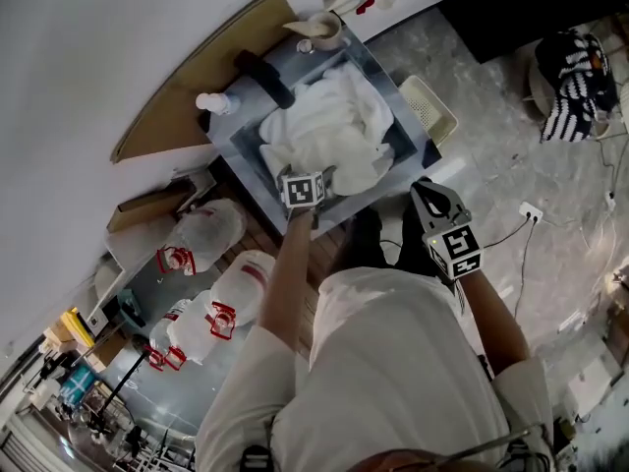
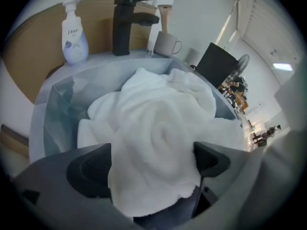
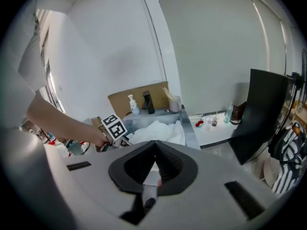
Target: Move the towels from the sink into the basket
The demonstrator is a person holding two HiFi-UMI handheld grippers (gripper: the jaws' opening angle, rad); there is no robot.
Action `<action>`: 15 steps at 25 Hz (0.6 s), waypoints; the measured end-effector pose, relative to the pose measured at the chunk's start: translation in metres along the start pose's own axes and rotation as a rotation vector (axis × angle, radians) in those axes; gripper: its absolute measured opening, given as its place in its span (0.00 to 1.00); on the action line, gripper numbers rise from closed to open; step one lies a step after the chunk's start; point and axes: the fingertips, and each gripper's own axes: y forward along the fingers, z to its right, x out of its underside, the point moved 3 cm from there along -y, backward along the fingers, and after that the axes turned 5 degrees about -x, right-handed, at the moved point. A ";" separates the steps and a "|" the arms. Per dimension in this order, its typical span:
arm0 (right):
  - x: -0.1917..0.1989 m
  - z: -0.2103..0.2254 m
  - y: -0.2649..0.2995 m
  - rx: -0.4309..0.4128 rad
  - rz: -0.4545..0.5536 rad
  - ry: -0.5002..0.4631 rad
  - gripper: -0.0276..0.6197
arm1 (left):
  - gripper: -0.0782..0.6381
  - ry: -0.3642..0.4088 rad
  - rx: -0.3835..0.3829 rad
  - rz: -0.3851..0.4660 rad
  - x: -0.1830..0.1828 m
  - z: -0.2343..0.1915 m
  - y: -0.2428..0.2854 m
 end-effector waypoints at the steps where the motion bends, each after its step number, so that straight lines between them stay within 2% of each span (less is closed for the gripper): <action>1: 0.000 -0.001 0.001 0.000 0.000 0.001 0.04 | 0.78 -0.024 0.019 -0.024 0.003 -0.001 0.008; 5: 0.002 -0.002 0.000 0.004 -0.002 -0.004 0.04 | 0.78 -0.087 0.126 -0.112 0.012 -0.001 0.027; 7: 0.004 -0.002 -0.002 0.008 -0.006 -0.009 0.04 | 0.77 -0.076 0.161 -0.118 0.012 0.001 0.027; 8: 0.005 -0.001 -0.003 0.010 -0.009 -0.011 0.04 | 0.73 -0.054 0.168 -0.106 0.010 0.002 0.024; 10: 0.006 0.001 -0.006 0.014 -0.015 -0.018 0.04 | 0.43 -0.013 0.165 -0.061 0.006 0.004 0.013; 11: 0.006 0.002 -0.007 0.016 -0.016 -0.022 0.04 | 0.36 0.008 0.158 -0.037 0.005 0.007 0.006; 15: -0.001 0.009 -0.013 0.026 -0.004 -0.037 0.04 | 0.26 0.139 0.102 0.053 -0.003 0.021 -0.031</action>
